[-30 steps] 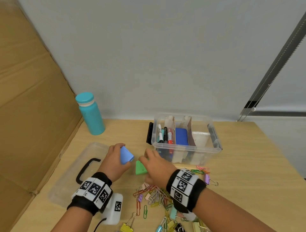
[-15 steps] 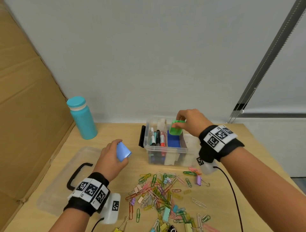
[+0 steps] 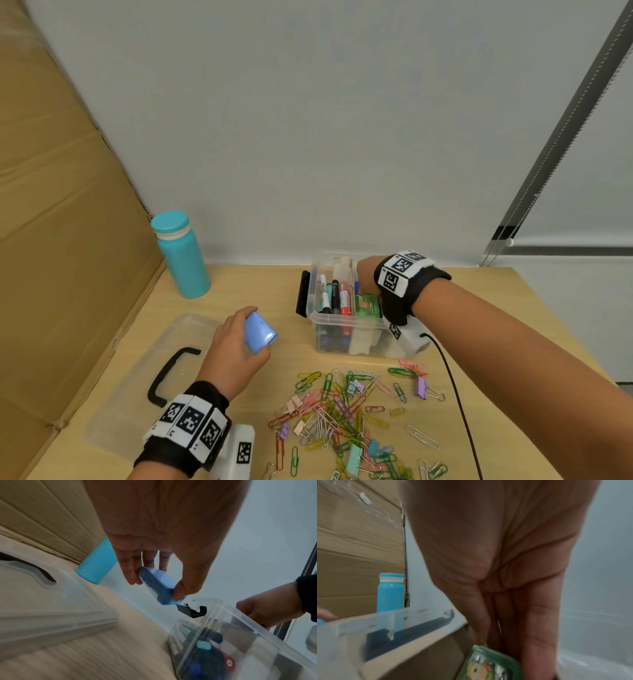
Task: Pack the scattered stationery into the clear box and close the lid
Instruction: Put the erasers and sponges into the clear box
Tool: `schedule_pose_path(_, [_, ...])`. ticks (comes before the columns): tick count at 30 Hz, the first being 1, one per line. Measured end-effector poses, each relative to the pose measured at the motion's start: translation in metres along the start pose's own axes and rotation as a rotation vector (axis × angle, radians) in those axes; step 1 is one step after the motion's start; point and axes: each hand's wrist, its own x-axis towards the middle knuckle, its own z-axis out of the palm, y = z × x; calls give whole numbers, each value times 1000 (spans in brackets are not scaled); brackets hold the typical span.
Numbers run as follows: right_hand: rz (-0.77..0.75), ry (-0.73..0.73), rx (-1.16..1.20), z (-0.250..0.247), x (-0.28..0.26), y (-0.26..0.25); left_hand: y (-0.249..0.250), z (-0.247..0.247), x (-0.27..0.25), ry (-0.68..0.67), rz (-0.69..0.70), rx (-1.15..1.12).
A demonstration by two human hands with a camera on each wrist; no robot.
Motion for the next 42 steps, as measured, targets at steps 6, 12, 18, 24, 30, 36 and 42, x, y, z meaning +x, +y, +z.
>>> schedule_pose_path(6, [14, 29, 57, 13, 9, 3, 2, 0, -6, -9, 23, -12])
schedule_pose_path(12, [-54, 247, 462, 8, -53, 19, 22, -3, -13, 26, 141, -175])
schedule_pose_path(18, [-291, 225, 978, 17, -98, 25, 105, -3, -9, -43, 279, -553])
schedule_pose_path(24, [-471, -83, 1748, 21, -113, 32, 151, 21, 21, -131, 431, -503])
schedule_pose_path(30, [-152, 263, 1556, 20, -86, 48, 113, 48, 57, -128, 228, 125])
schedule_pose_path(36, [31, 431, 682, 7, -37, 33, 92, 64, 57, -146, 185, 166])
schedule_pose_path(42, [133, 273, 452, -4, 6, 18, 91, 64, 59, -146, 192, 144])
